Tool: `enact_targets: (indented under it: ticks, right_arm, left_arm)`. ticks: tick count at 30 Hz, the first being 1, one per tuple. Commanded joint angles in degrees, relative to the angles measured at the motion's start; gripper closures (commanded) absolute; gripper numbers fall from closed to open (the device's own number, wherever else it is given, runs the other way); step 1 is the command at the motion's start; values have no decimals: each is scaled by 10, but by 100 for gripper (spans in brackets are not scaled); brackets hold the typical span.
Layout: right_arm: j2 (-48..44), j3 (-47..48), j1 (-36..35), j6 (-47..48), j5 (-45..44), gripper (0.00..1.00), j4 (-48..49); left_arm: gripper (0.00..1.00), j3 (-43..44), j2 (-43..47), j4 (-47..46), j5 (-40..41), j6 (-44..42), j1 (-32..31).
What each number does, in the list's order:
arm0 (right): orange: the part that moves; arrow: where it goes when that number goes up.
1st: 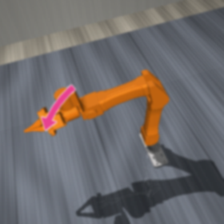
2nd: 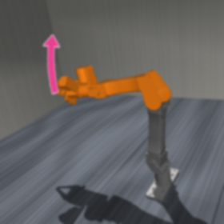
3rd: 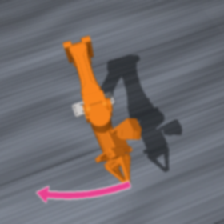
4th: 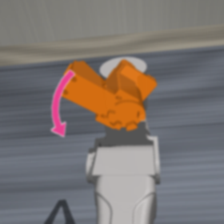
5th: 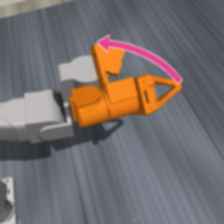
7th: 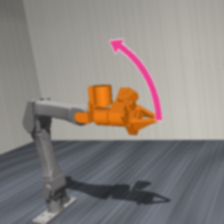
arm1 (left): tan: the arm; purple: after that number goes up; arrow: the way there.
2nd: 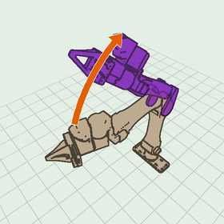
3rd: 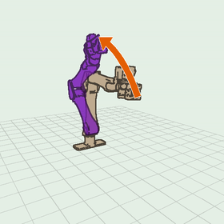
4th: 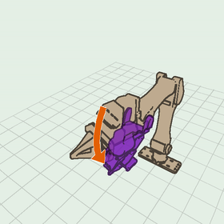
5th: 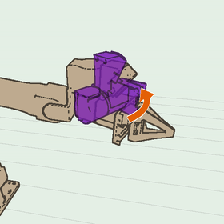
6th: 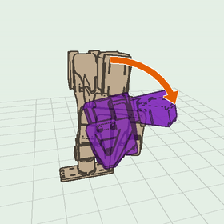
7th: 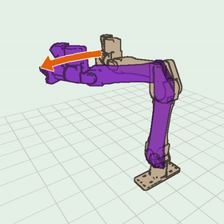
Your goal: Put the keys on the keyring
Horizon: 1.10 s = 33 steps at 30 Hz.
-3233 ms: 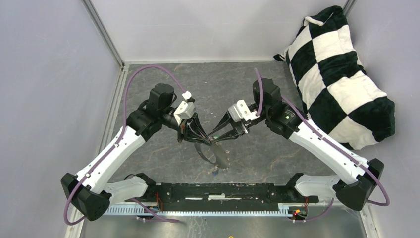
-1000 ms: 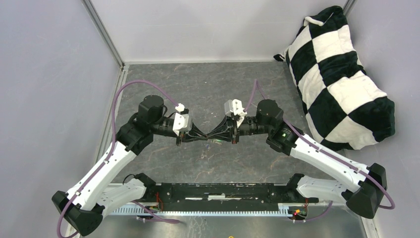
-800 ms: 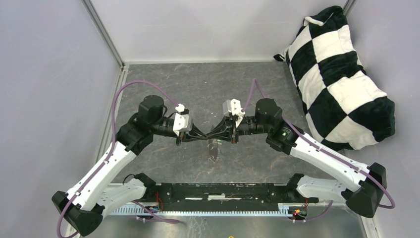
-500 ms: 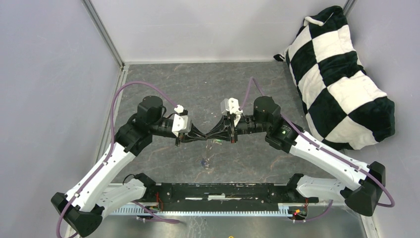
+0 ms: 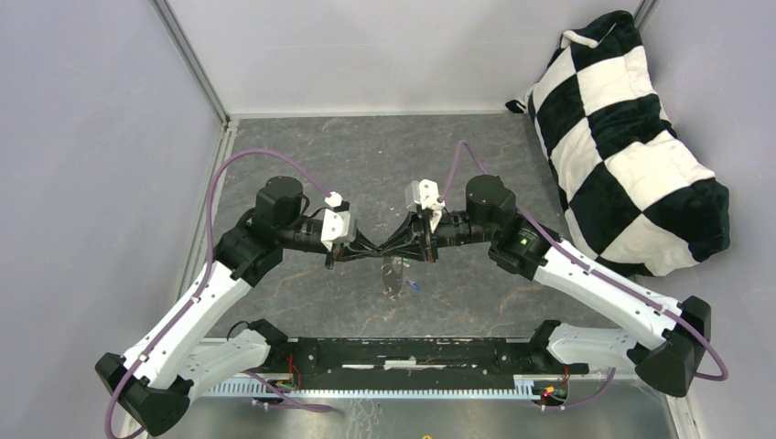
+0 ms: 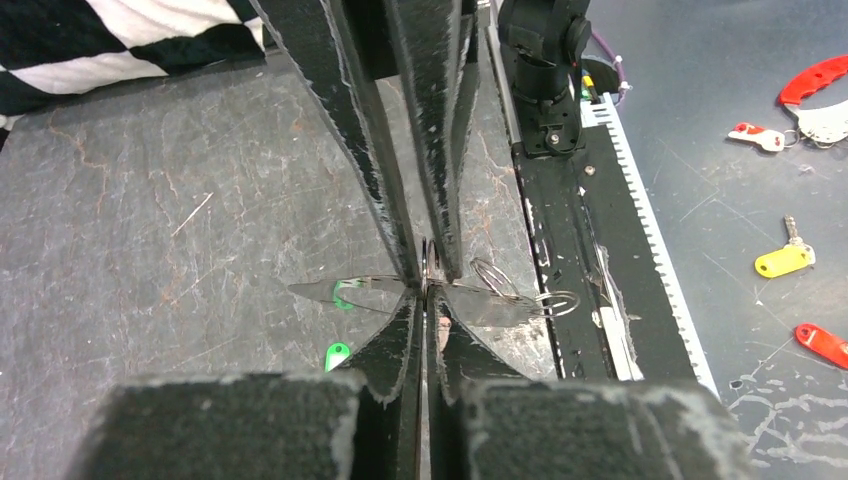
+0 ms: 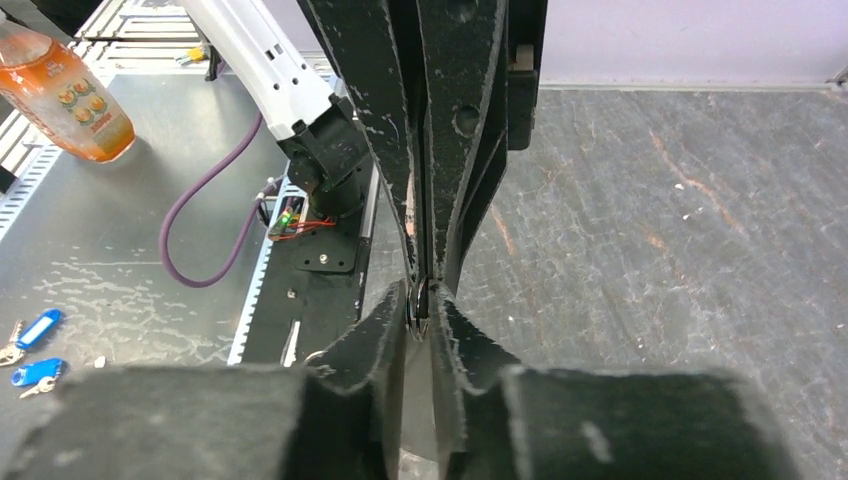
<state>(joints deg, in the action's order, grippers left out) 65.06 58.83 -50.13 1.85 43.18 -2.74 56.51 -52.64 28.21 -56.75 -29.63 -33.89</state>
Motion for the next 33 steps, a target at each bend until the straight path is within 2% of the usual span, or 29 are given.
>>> enact_targets:
  ticks: [1,3,10,16,19,26,31,33]
  right_arm:
    - [-12,36,-5,4,-7,75,29]
    - [-25,38,-5,8,-29,64,29]
    - [-71,44,3,30,-134,39,-26]
    - [-118,-44,8,16,-314,35,-42]
    - [-132,-112,8,1,-387,34,-46]
    - [-103,-271,8,-100,-434,26,40]
    - [-47,-328,8,-149,-462,31,123]
    - [-16,-340,8,-159,-436,34,164]
  left_arm:
    - [98,4,11,0,9,-13,-3]
    - [98,-2,16,1,4,-23,-3]
    - [98,-32,40,-27,-3,-11,-2]
    - [98,-76,80,-37,5,-13,-1]
    - [98,-106,105,-52,39,-19,-1]
    - [98,-134,134,-19,86,-47,7]
    - [98,-149,158,-4,120,-47,9]
    - [98,-150,164,1,136,-36,9]
